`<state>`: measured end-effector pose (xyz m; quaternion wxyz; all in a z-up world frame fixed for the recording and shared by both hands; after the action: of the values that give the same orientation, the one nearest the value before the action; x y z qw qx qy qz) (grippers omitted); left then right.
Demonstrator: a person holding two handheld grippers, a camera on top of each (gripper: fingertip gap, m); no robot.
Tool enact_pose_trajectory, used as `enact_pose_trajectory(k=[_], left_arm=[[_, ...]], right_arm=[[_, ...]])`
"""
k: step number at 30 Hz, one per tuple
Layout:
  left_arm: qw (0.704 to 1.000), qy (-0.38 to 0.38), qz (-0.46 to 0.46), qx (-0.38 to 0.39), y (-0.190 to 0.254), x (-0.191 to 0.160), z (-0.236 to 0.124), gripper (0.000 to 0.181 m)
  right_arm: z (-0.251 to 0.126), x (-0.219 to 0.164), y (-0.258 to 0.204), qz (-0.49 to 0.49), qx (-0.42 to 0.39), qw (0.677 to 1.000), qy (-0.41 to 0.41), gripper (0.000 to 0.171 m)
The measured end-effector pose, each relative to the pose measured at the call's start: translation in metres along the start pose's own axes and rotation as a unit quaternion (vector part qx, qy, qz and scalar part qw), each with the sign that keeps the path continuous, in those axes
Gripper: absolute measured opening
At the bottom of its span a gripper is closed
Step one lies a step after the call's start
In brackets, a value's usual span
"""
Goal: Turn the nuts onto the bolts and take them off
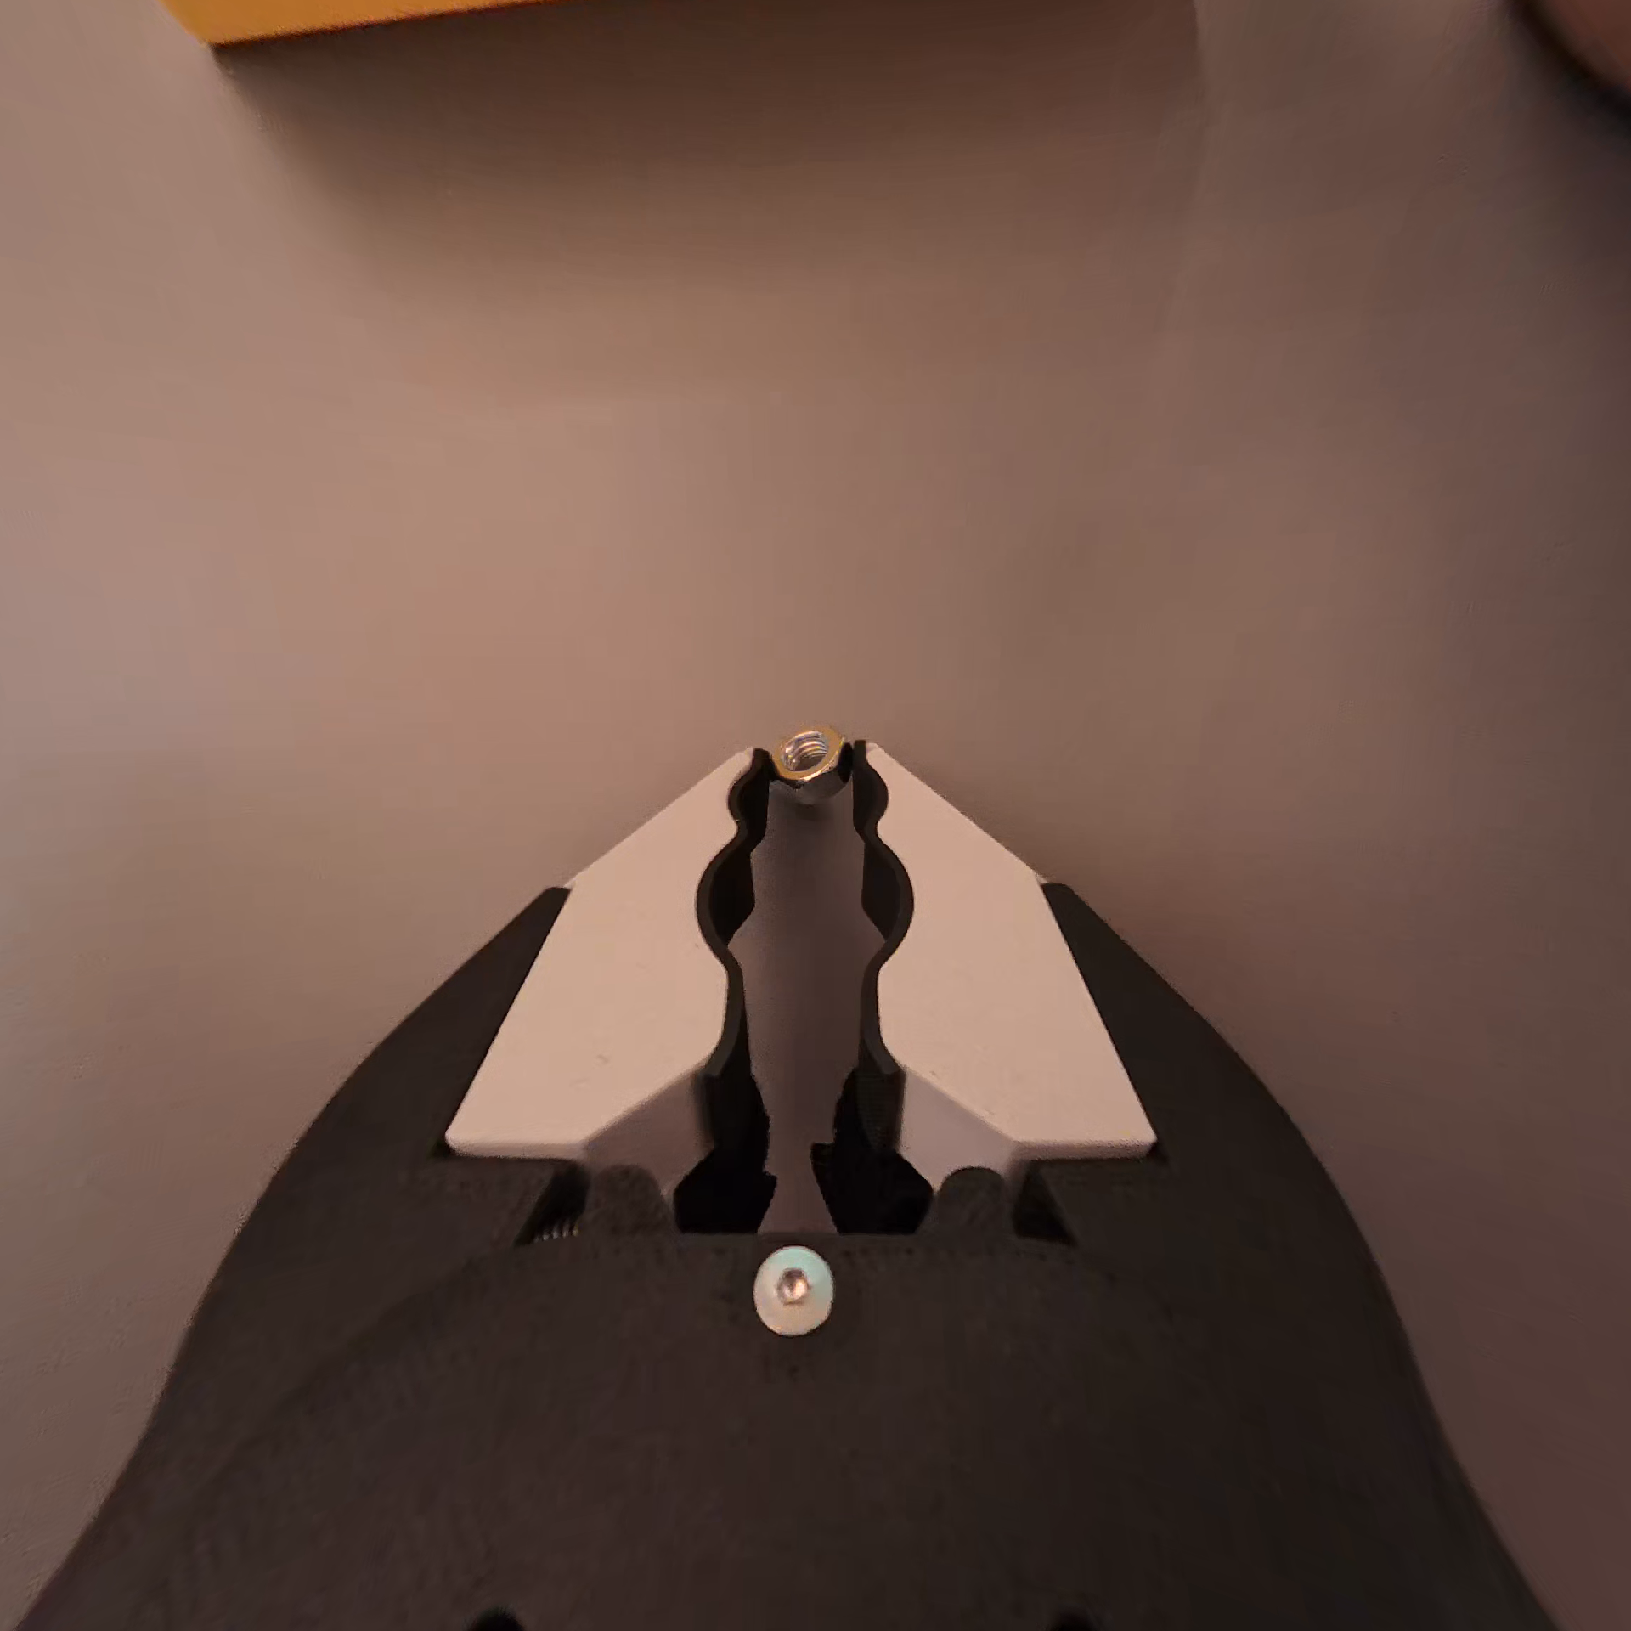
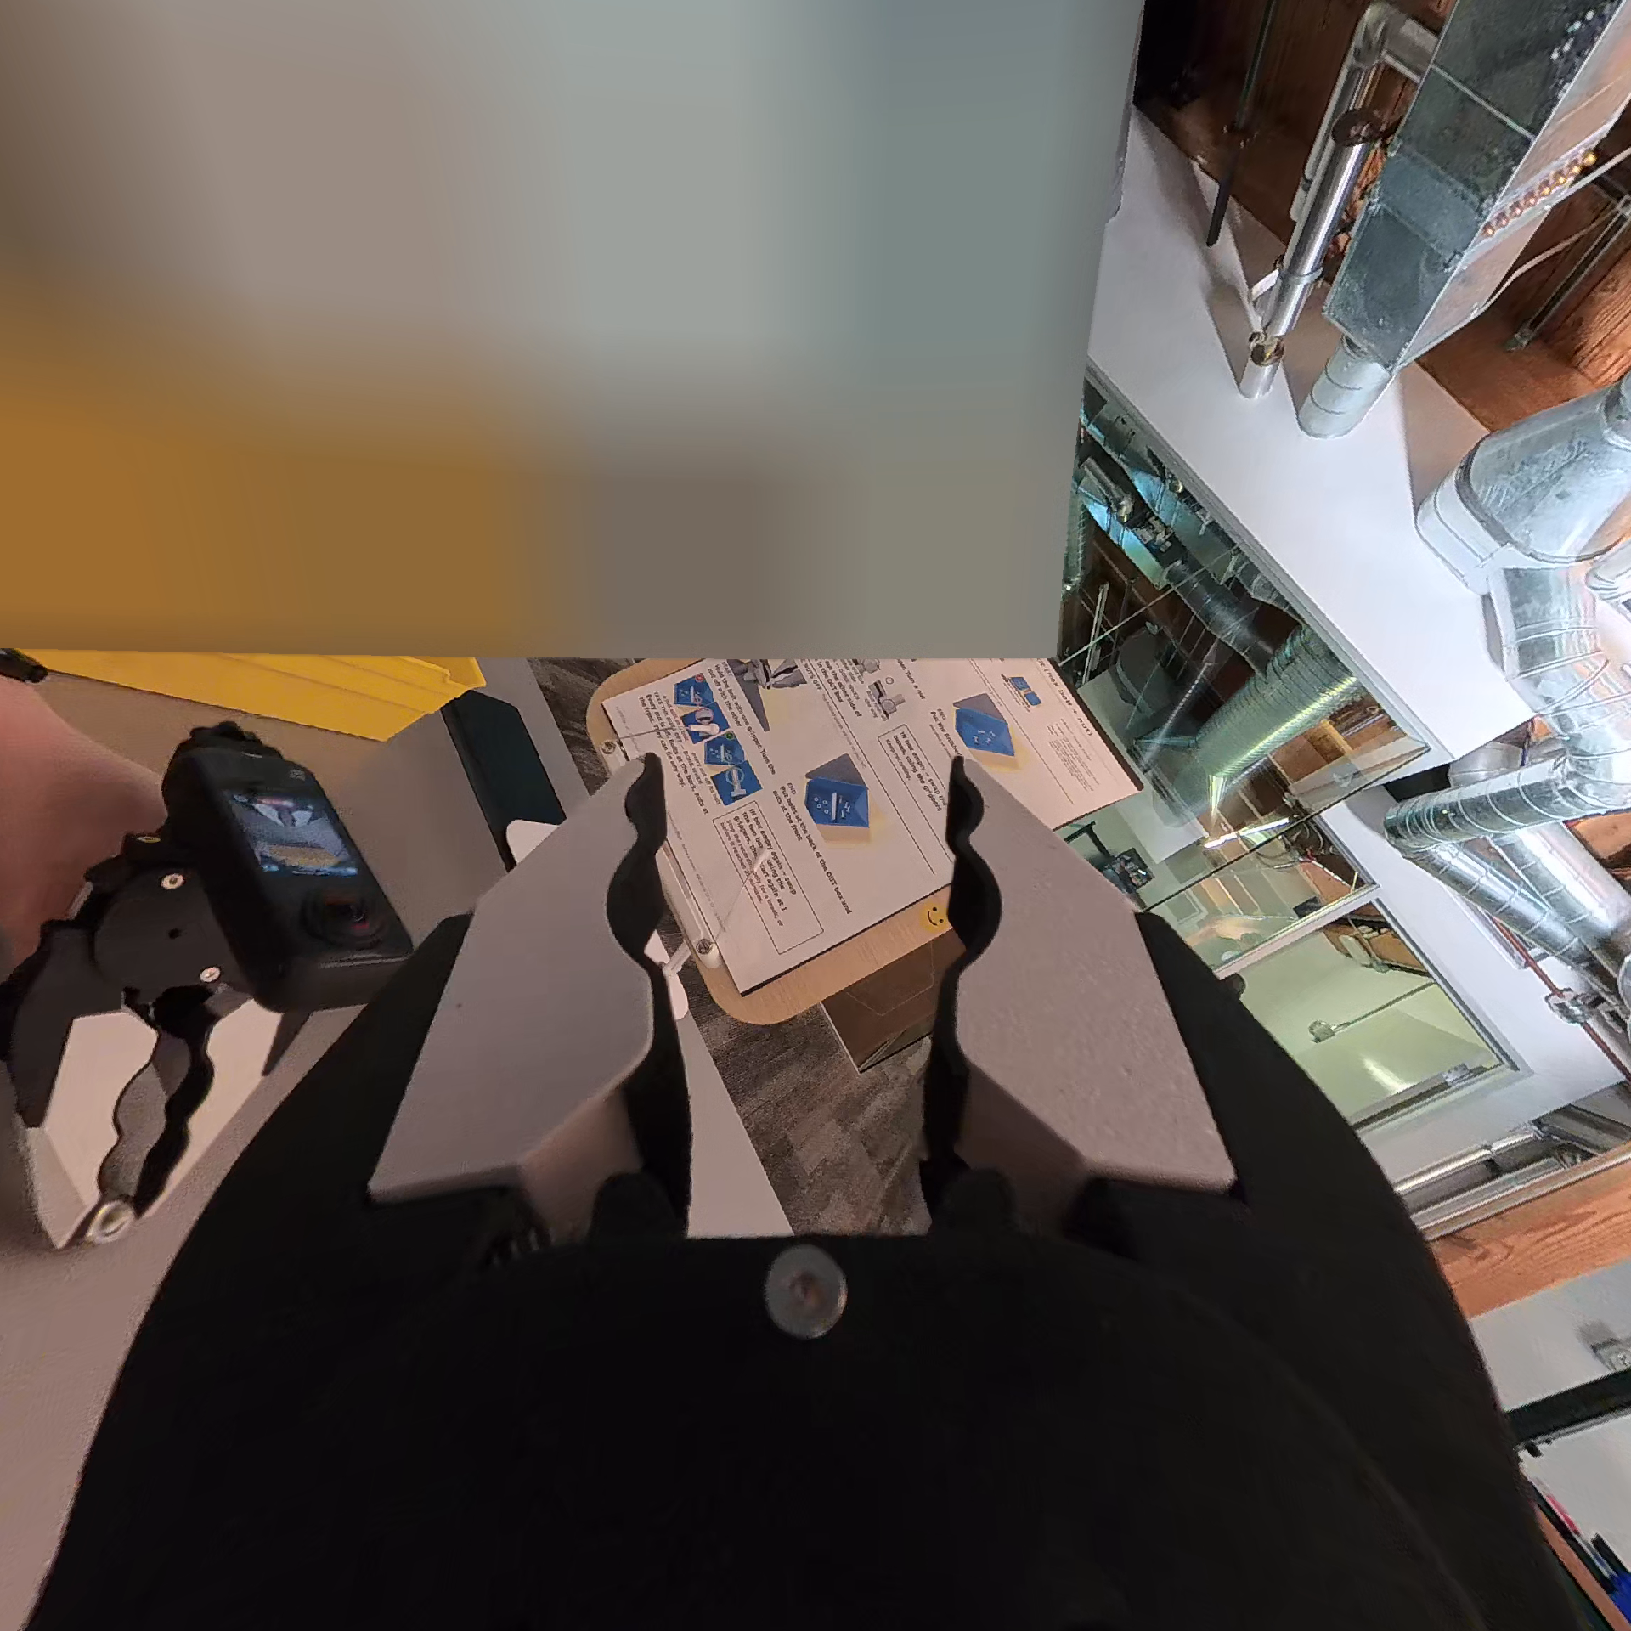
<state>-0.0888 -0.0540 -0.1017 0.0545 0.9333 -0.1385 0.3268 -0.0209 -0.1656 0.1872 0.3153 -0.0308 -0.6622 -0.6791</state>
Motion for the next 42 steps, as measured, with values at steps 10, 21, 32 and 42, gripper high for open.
enact_pose_trajectory(k=[10, 21, 32, 42], left_arm=[[0.998, 0.039, -0.029, 0.031, -0.008, 0.016, -0.044, 0.054], [0.922, 0.319, -0.051, 0.213, -0.067, -0.055, -0.370, 0.045], [0.975, -0.166, -0.108, 0.105, -0.156, -0.204, -0.305, 0.033], [0.979, -0.175, -0.103, -0.002, -0.172, -0.220, -0.232, 0.034]], right_arm=[[-0.009, -0.001, 0.003, 0.009, 0.002, 1.000, 0.019, 0.064], [0.000, -0.038, 0.018, 0.045, -0.011, 0.999, 0.013, 0.063], [0.056, -0.071, -0.020, -0.004, 0.061, 0.995, -0.083, 0.064], [0.073, -0.085, -0.038, -0.018, 0.097, 0.988, -0.116, 0.064]])
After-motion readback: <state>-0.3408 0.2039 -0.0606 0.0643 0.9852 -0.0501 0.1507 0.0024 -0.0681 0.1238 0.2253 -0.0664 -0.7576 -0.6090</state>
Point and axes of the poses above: each gripper's, where its closed fingertips meet, z out along the fingers, x out of its top, y = z × x across the jaws, the point moved 7 cm from there along -z, back along the fingers, and after that the axes turned 8 degrees about -z, right-handed, at the moved point
